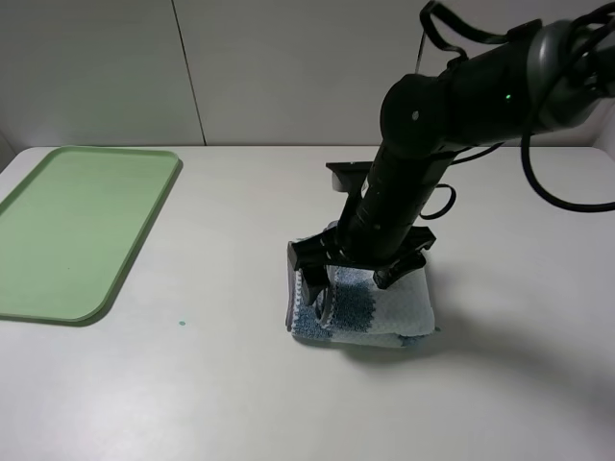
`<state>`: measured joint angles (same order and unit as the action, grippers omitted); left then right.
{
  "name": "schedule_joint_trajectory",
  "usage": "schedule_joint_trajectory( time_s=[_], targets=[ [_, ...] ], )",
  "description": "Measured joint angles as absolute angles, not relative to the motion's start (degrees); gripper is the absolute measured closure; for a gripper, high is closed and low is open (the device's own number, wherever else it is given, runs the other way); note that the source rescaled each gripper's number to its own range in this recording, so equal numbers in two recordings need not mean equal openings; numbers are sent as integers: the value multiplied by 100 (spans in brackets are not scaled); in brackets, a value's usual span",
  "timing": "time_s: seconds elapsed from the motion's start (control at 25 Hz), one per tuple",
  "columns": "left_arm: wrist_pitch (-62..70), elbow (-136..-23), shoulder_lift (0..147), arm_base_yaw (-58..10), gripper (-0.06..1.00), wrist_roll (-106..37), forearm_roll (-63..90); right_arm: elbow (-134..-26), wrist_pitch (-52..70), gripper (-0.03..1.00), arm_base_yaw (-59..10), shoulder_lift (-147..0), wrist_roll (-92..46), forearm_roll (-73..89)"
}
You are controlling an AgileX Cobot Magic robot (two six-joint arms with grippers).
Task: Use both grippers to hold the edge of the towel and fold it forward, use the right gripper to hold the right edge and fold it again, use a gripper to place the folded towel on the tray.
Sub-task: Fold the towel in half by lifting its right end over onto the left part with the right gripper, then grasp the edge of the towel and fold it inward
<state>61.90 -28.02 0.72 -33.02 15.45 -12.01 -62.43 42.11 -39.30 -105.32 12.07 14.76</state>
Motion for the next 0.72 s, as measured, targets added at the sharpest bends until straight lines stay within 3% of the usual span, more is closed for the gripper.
schedule_joint_trajectory(
  time_s=[0.72],
  targets=[
    [6190, -2802, 72, -3302, -2, 1545, -1201, -6248, 5829, -3, -3930, -7909, 1207, 812]
  ],
)
